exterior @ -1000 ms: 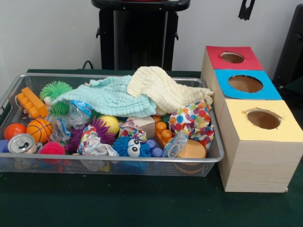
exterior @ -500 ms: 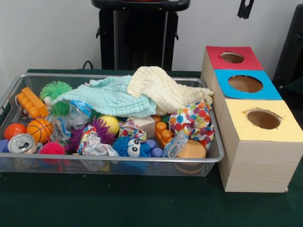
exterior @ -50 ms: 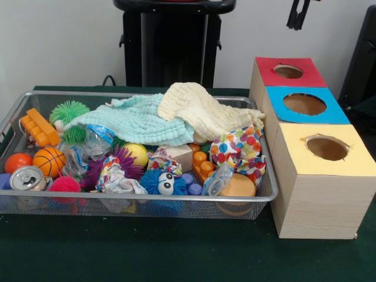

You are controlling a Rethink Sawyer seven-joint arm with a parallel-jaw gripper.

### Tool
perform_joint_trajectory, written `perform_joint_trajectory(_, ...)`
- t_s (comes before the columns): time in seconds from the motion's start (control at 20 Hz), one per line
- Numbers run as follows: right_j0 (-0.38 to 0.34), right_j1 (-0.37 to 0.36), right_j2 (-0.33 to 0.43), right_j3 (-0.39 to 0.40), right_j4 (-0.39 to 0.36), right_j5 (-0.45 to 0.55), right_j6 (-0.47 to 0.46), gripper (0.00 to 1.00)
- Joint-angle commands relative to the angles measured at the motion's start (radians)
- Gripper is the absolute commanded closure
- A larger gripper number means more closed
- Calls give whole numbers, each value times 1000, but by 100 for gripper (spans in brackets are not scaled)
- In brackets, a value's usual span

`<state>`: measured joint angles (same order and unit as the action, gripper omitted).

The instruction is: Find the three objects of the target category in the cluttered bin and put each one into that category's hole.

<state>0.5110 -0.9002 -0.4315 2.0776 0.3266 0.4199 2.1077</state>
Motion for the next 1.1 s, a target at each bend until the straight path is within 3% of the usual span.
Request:
perform_joint_trajectory(0.05,-145,13,61,-73,-96,-117,11,100)
perform_joint_trajectory(0.6,-330,-15,151,-89,-220,-166,-61,100)
perform_joint_trajectory(1.1,-533,-50,306,-107,-340,-168,-124,100)
